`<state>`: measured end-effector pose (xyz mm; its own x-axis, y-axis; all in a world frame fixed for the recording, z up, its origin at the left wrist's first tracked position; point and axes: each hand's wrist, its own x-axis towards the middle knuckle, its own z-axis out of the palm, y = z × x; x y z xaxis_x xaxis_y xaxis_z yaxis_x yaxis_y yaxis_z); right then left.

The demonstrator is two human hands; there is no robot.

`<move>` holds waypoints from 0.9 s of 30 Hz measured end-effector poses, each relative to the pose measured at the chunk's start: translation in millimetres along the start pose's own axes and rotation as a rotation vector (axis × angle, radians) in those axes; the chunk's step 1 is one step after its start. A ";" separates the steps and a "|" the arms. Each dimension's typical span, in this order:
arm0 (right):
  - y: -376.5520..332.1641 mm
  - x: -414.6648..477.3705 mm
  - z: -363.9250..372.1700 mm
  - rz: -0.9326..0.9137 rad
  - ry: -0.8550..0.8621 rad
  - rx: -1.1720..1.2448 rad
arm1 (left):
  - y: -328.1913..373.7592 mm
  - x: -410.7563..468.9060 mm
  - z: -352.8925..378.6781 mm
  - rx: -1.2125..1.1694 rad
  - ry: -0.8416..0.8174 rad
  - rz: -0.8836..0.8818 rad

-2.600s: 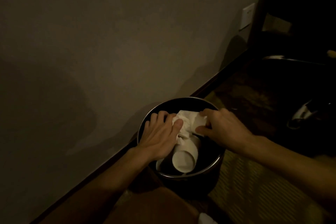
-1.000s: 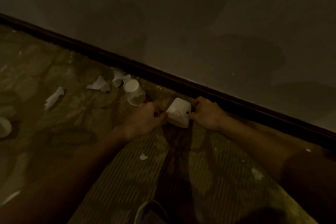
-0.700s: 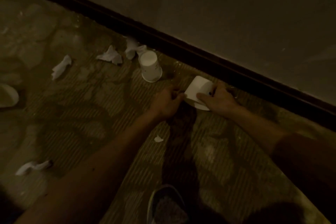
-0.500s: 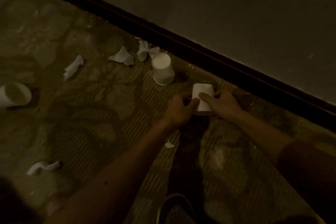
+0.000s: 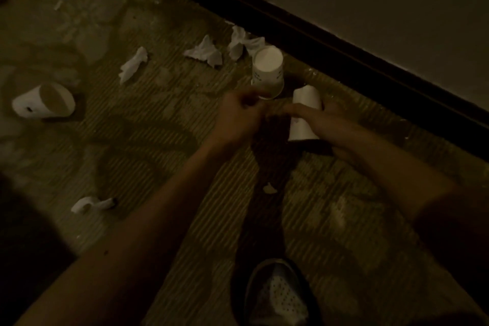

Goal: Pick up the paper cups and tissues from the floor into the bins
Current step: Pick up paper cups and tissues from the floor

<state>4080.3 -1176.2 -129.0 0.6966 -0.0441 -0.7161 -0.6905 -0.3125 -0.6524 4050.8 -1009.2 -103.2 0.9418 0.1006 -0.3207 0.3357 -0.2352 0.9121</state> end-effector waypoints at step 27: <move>-16.7 -5.3 0.2 -0.100 -0.393 0.671 | 0.0 21.1 -17.4 0.074 0.037 -0.035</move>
<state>4088.0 -1170.5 -114.4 0.7284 0.3318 -0.5995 -0.6852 0.3490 -0.6393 4070.3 -990.3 -105.5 0.9289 0.1451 -0.3408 0.3696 -0.3016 0.8789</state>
